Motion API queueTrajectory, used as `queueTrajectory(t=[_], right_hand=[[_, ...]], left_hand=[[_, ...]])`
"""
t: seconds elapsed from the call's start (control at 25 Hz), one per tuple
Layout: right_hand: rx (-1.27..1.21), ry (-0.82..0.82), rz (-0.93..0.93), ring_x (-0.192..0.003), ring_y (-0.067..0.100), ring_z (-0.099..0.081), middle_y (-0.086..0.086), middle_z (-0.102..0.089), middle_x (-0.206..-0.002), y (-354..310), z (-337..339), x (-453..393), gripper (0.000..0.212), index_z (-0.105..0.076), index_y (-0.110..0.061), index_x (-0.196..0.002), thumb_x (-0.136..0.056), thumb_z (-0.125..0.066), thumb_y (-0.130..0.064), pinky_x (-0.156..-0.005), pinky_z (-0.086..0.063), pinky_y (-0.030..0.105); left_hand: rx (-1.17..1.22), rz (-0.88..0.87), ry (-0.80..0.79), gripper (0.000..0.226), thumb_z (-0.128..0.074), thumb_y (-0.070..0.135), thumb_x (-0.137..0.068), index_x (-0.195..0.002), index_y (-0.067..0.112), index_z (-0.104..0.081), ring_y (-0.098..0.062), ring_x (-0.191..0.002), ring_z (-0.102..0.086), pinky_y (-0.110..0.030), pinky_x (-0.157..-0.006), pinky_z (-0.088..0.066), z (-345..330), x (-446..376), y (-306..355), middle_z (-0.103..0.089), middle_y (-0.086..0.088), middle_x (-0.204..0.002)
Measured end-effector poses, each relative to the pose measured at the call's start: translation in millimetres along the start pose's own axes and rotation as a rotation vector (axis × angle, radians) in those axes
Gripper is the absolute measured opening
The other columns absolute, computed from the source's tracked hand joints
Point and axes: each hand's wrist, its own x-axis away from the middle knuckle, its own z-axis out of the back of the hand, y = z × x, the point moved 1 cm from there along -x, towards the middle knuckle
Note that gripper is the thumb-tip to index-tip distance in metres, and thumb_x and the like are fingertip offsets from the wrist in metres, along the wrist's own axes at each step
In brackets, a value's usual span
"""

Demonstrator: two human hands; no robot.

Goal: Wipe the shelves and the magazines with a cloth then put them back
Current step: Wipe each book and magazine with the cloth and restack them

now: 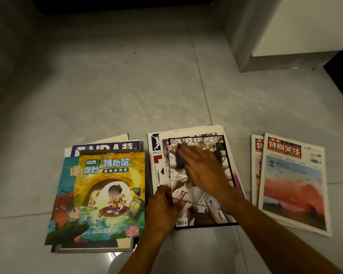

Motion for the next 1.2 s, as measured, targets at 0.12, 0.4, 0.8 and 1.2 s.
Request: queueTrajectory(t=[0.12, 0.4, 0.8, 1.2], right_hand=[[-0.088, 0.057, -0.391, -0.138, 0.026, -0.034, 0.001, -0.037, -0.151, -6.9, 7.5, -5.3, 0.063, -0.039, -0.020, -0.144, -0.087, -0.065, -0.023, -0.112, -0.025, 0.045], [-0.115, 0.069, -0.345, -0.133, 0.028, -0.043, 0.001, -0.042, -0.149, 21.9, 4.0, 29.7, 0.053, -0.041, -0.022, -0.143, -0.093, -0.056, -0.030, -0.108, -0.032, 0.045], [-0.055, 0.022, -0.530, -0.137, 0.029, -0.037, 0.001, -0.035, -0.152, 14.3, 0.4, 82.6, 0.075, -0.034, -0.024, -0.146, -0.082, -0.071, -0.034, -0.109, -0.026, 0.044], [-0.040, -0.089, -0.168, -0.145, 0.030, -0.021, -0.001, -0.026, -0.157, -43.3, -2.2, 45.4, 0.076, -0.029, -0.023, -0.149, -0.085, -0.069, -0.025, -0.114, -0.018, 0.046]], left_hand=[[0.002, 0.010, 0.009, 0.025, -0.076, 0.024, -0.079, -0.091, 0.022, -0.053, -0.012, -0.086, -0.062, -0.018, -0.061, -0.051, -0.7, -0.5, -1.7, -0.063, 0.006, -0.098], [0.011, -0.033, 0.008, 0.026, -0.074, 0.023, -0.081, -0.095, 0.023, -0.052, 0.000, -0.076, -0.055, -0.008, -0.058, -0.044, 1.6, 4.0, 1.6, -0.056, 0.013, -0.092], [-0.002, -0.020, -0.009, 0.027, -0.076, 0.023, -0.080, -0.091, 0.021, -0.052, -0.007, -0.080, -0.058, -0.010, -0.055, -0.043, -0.8, 0.8, -1.1, -0.062, 0.007, -0.099], [0.100, 0.046, -0.160, 0.020, -0.077, 0.025, -0.078, -0.089, 0.022, -0.060, -0.021, -0.091, -0.067, -0.045, -0.077, -0.059, 12.3, -6.9, -9.0, -0.070, -0.003, -0.098]])
